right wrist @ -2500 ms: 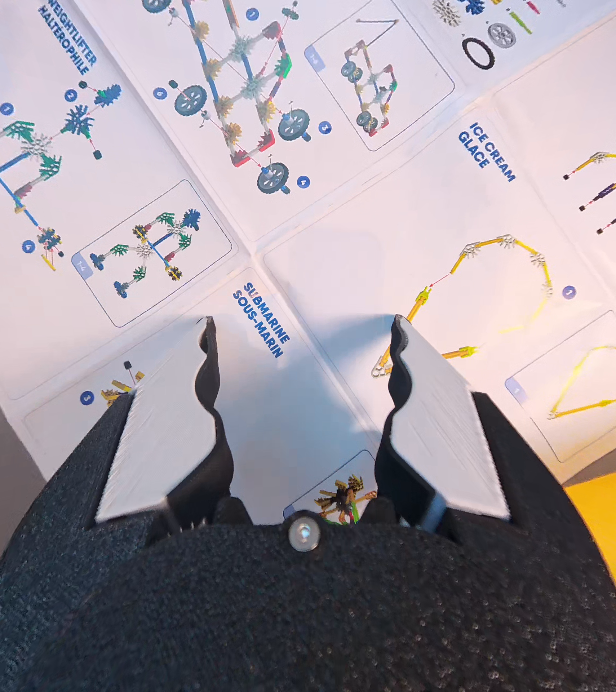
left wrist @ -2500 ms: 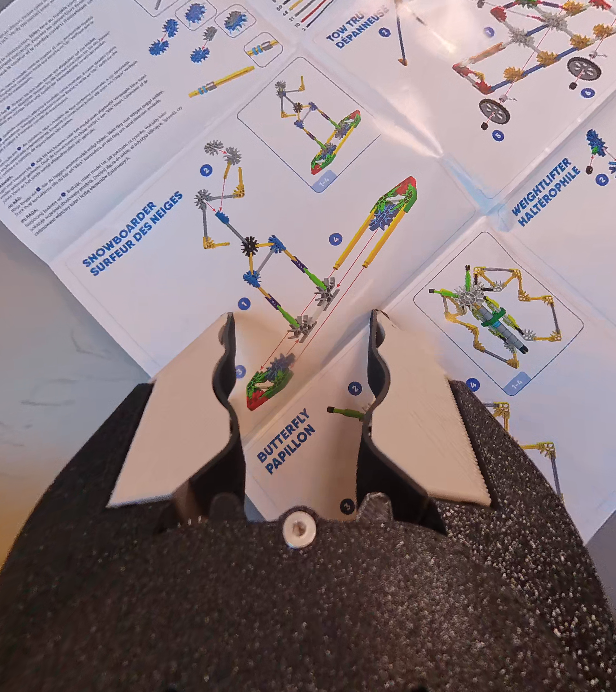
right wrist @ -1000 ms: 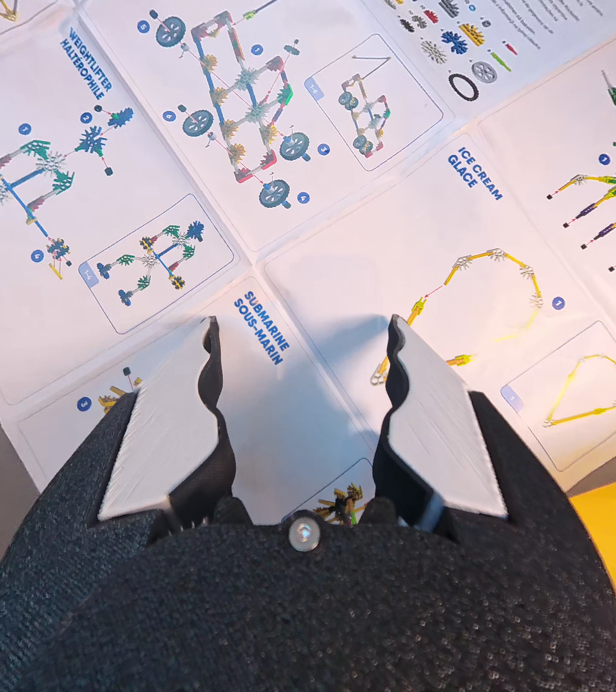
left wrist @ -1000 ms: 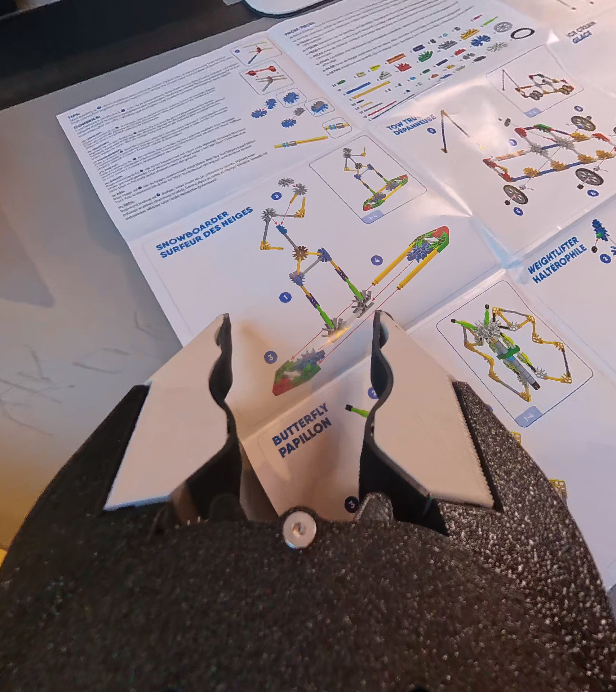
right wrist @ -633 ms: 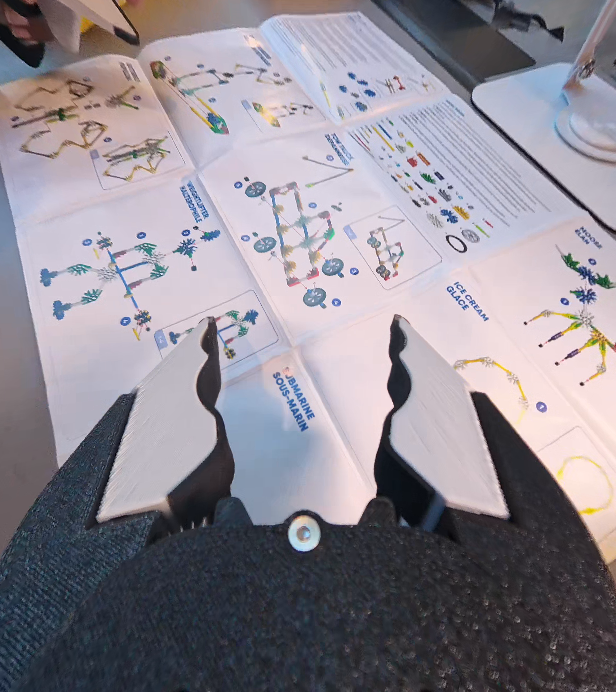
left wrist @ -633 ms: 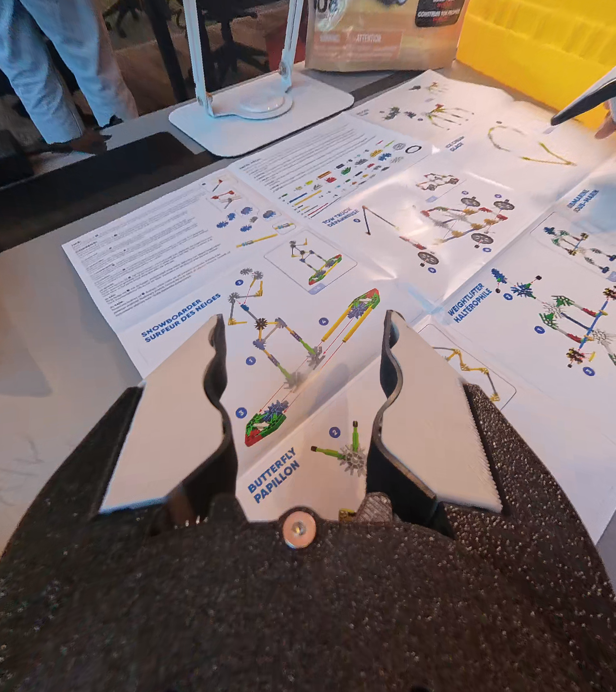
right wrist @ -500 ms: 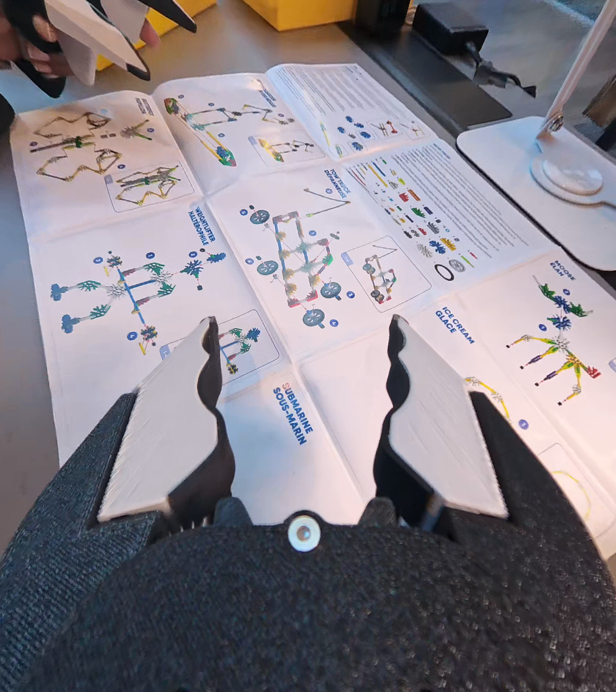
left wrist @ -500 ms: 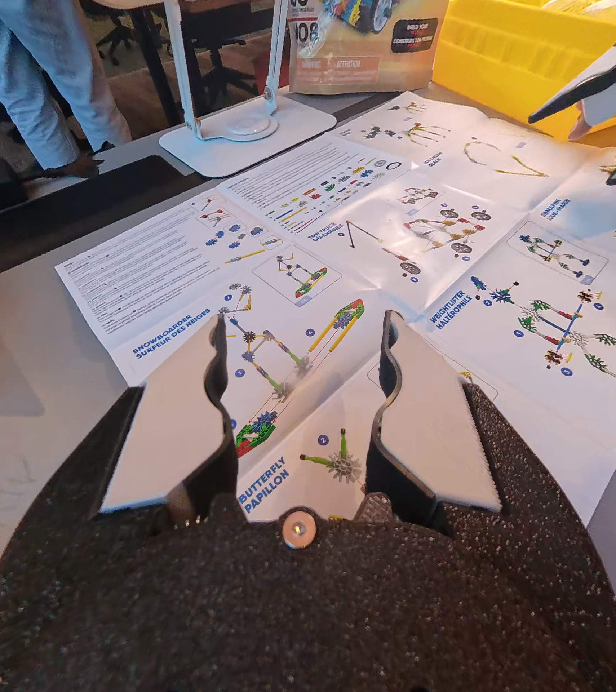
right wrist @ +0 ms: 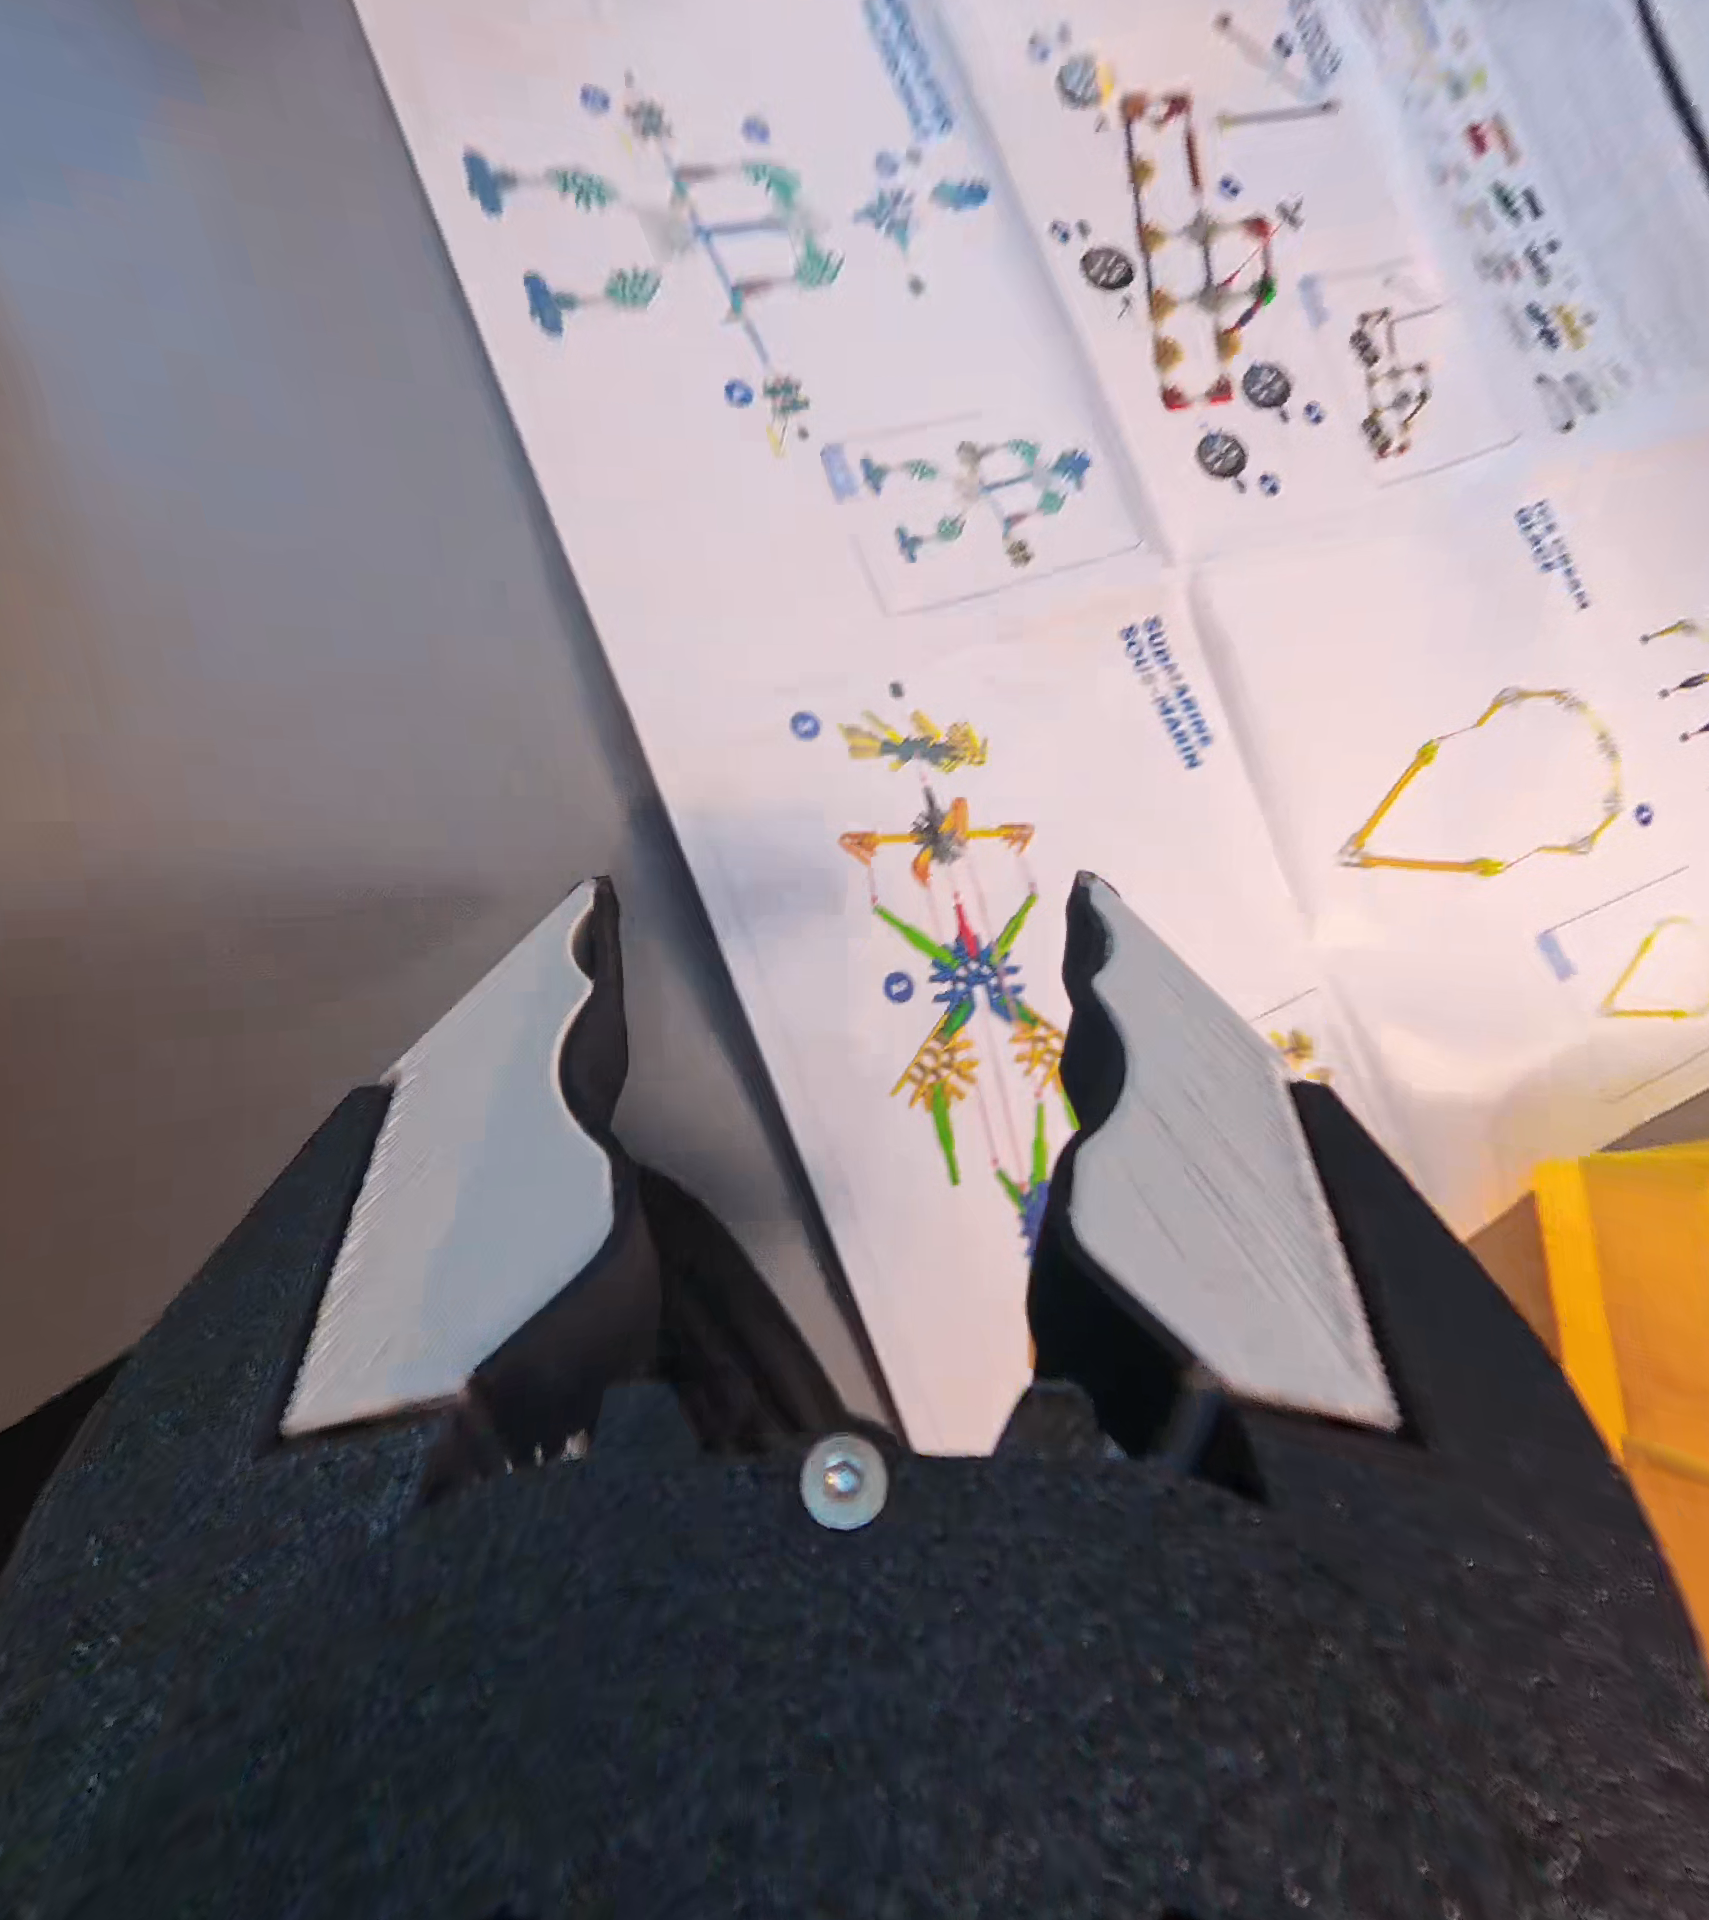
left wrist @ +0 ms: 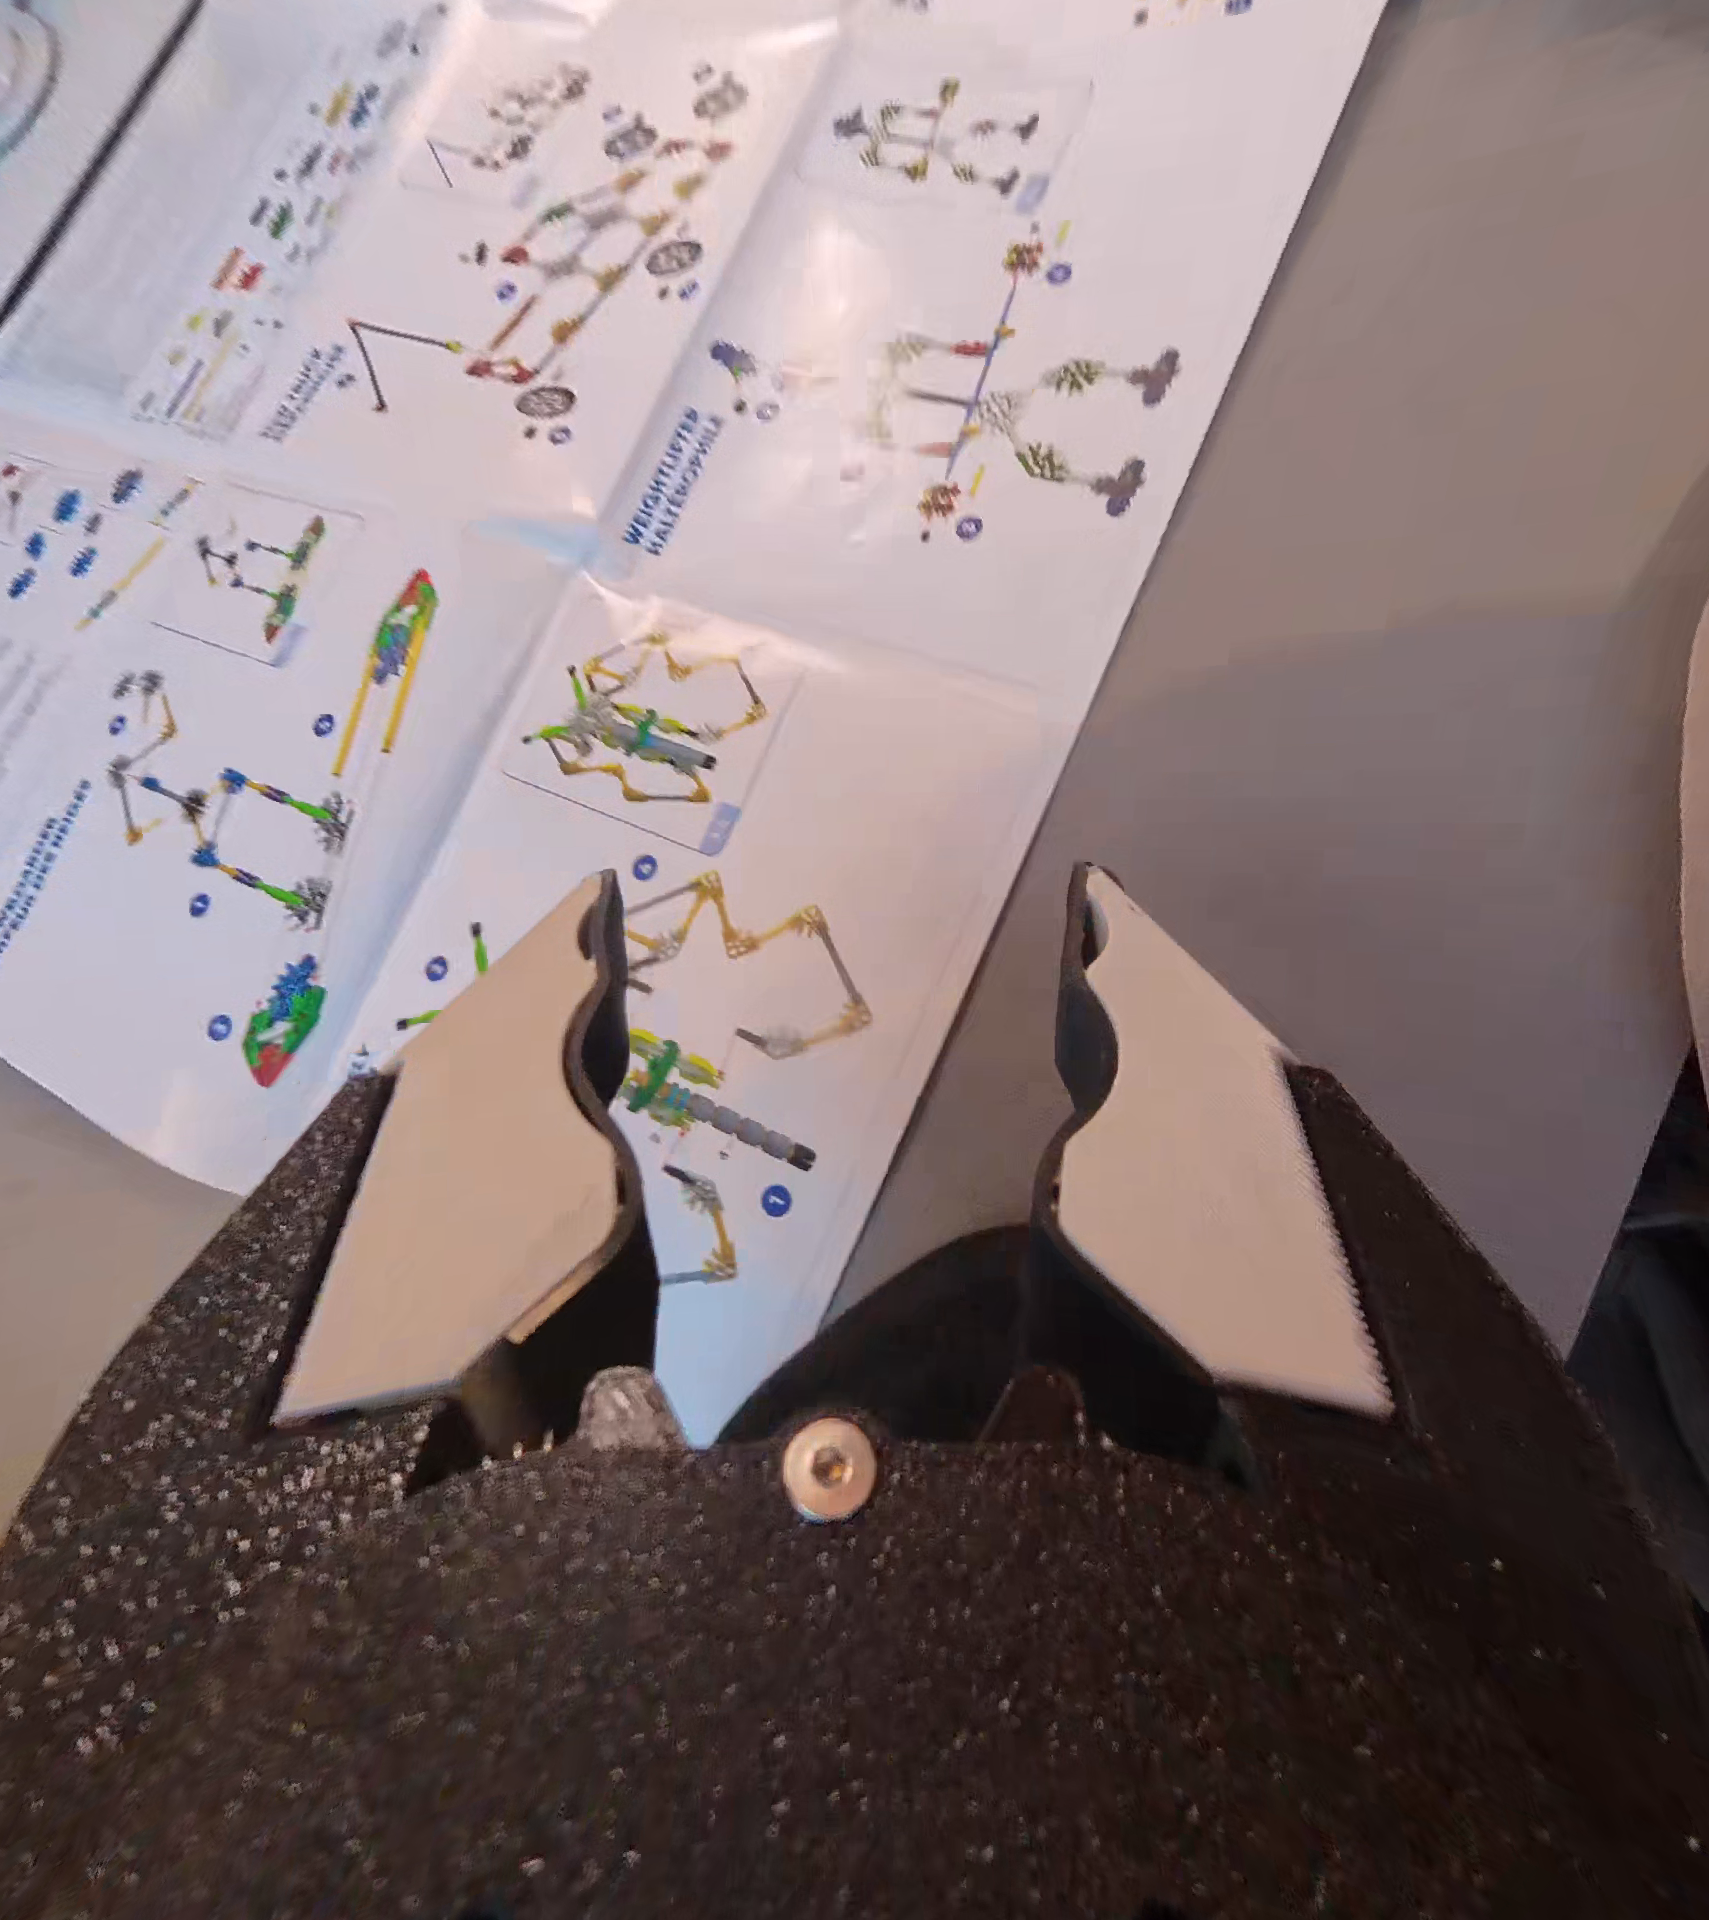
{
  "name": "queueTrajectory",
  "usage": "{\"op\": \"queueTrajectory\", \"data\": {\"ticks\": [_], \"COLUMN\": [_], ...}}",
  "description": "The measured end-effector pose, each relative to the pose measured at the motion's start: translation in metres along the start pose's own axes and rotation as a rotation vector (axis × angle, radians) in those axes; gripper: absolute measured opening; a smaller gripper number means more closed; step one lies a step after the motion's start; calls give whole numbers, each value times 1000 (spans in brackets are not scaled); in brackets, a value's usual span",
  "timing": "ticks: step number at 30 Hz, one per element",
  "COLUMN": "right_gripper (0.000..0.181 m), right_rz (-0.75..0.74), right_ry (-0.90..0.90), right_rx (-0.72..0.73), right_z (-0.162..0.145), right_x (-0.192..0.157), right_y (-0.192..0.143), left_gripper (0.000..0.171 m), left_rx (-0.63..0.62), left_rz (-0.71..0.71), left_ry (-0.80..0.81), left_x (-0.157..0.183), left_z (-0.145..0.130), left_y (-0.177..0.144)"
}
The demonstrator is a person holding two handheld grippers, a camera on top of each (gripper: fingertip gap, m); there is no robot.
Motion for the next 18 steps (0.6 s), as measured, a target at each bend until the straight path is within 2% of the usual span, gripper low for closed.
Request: {"op": "queueTrajectory", "data": {"ticks": [2, 5, 11, 18], "right_gripper": [78, 68, 57, 49], "right_rz": [-40, -122, -206, -327], "right_ry": [-51, -118, -250, -335], "right_rx": [-46, -2, -37, 39], "right_z": [-11, 0, -2, 22], "right_x": [-8, -4, 4, 16], "right_y": [5, 5, 11, 6], "left_gripper": [80, 76, 66, 54], "left_rx": [-38, -36, -54, -41], "left_rz": [15, 33, 62, 115], "left_ry": [26, 40, 81, 113], "left_x": [7, 10, 9, 2], "left_z": [-8, -8, -13, -13], "left_y": [5, 11, 12, 12]}}
Point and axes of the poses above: each gripper's, where its closed fingertips meet, y out along the fingers, z out of its top, x = y × z across the jaws, the point moved 1 cm from there along -y, back along the fingers, and after that the axes turned 11 degrees about x, right-handed, at the moved point
